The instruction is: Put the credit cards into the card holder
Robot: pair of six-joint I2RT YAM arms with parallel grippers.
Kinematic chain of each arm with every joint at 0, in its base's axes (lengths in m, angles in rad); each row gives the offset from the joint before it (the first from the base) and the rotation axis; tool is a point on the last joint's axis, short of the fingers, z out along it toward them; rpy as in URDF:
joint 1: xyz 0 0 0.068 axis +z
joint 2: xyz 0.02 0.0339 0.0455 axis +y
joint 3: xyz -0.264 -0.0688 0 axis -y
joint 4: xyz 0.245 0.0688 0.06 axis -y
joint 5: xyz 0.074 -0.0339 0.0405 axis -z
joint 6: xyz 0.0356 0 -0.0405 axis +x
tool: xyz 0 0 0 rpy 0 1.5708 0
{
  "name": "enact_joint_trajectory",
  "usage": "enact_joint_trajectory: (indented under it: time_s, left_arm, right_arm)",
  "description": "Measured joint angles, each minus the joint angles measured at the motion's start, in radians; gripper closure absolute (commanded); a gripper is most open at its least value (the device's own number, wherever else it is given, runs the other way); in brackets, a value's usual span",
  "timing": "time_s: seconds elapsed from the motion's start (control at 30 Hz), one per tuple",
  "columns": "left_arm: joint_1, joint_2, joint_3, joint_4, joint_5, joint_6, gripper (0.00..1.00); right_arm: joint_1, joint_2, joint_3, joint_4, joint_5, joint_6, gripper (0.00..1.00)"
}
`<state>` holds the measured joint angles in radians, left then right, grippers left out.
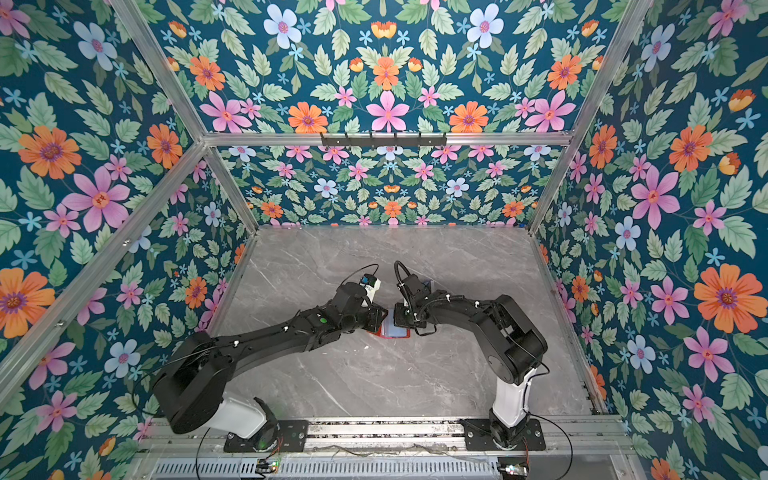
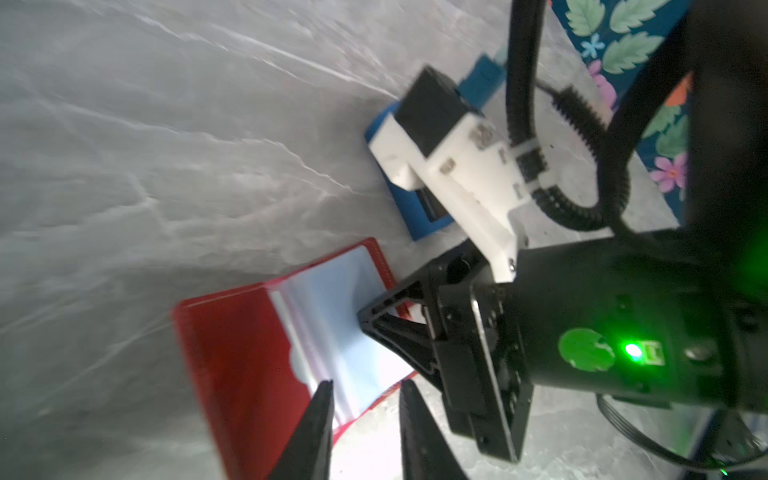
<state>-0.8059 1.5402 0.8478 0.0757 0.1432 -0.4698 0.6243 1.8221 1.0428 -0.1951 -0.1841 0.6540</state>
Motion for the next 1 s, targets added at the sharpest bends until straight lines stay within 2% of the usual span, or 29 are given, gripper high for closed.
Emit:
enact_joint_trajectory:
  time_s: [0.43,1.0]
  left_arm:
    - [0.023,0.183,0.019,0.074,0.076,-0.103,0.75]
    - [0.029,0.263,0.032,0.116,0.099,-0.126,0.78]
  right_arm:
    - [-0.001,-0.002,-0.012,0.019,0.000,0.023,0.89]
    - [-0.001,0.002,-0.023,0.053,-0.007,0.027,0.90]
